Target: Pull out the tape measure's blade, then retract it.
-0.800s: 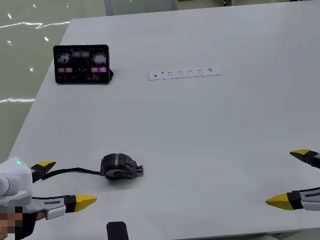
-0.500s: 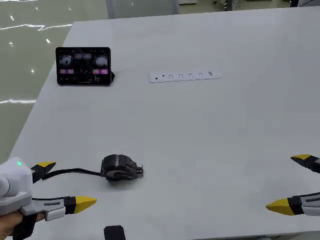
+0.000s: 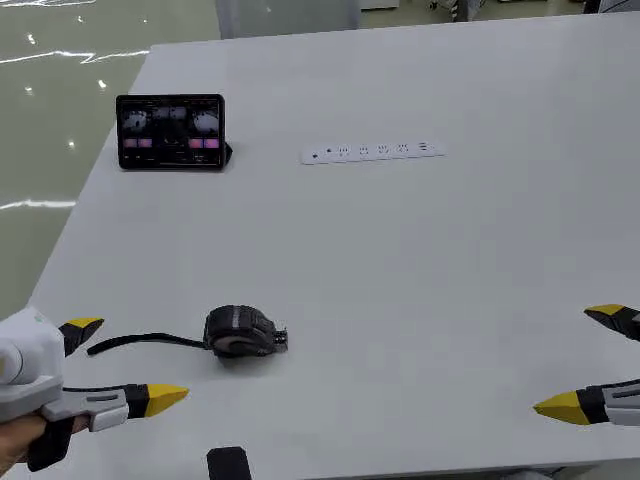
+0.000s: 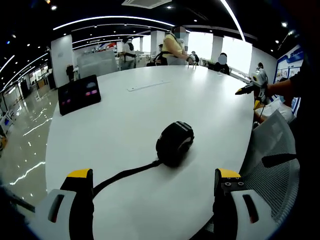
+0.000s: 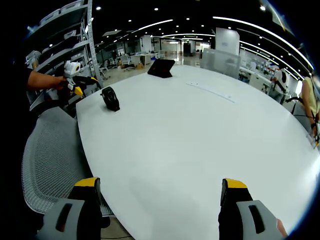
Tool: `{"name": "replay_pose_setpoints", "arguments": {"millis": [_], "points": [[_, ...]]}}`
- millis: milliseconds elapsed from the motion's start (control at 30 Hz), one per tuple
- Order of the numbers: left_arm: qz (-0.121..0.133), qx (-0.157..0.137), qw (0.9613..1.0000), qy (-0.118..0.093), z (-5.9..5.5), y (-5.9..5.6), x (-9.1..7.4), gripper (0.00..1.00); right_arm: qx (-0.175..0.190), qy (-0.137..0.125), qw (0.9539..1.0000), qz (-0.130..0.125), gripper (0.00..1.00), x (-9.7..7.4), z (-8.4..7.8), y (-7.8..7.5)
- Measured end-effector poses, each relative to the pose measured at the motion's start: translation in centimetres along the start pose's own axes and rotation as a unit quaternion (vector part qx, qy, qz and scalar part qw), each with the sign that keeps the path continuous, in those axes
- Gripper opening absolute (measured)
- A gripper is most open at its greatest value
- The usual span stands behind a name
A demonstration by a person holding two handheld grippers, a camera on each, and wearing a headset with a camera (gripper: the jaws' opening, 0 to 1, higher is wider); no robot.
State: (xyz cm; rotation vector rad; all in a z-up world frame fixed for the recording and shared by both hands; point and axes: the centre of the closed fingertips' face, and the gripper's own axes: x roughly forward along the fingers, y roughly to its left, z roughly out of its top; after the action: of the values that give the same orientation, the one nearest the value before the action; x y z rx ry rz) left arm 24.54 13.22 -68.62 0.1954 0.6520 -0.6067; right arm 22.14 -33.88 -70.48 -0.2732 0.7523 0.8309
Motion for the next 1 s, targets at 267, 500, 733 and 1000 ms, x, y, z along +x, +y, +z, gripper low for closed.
{"name": "replay_pose_setpoints", "arguments": {"millis": [267, 500, 733, 1000], "points": [[-0.024, 0.005, 0.9996, 0.011, -0.3, -0.9, 0.4, 0.99, -0.013, -0.004, 0.9999, 0.008, 0.99, 0.6, 0.6, -0.2], [-0.057, 0.026, 0.9977, 0.024, 0.1, -1.7, 1.5, 0.99, -0.044, -0.008, 0.9989, 0.015, 0.99, 1.6, 2.0, -0.2], [-0.071, 0.05, 0.9957, 0.03, 1.1, -2.0, 2.3, 0.99, -0.063, 0.001, 0.9963, 0.058, 0.99, 3.1, 3.2, 0.9], [-0.102, 0.097, 0.989, 0.045, 1.7, -2.2, 3.4, 0.99, -0.106, -0.004, 0.992, 0.068, 0.99, 4.9, 5.7, 1.6]]}}
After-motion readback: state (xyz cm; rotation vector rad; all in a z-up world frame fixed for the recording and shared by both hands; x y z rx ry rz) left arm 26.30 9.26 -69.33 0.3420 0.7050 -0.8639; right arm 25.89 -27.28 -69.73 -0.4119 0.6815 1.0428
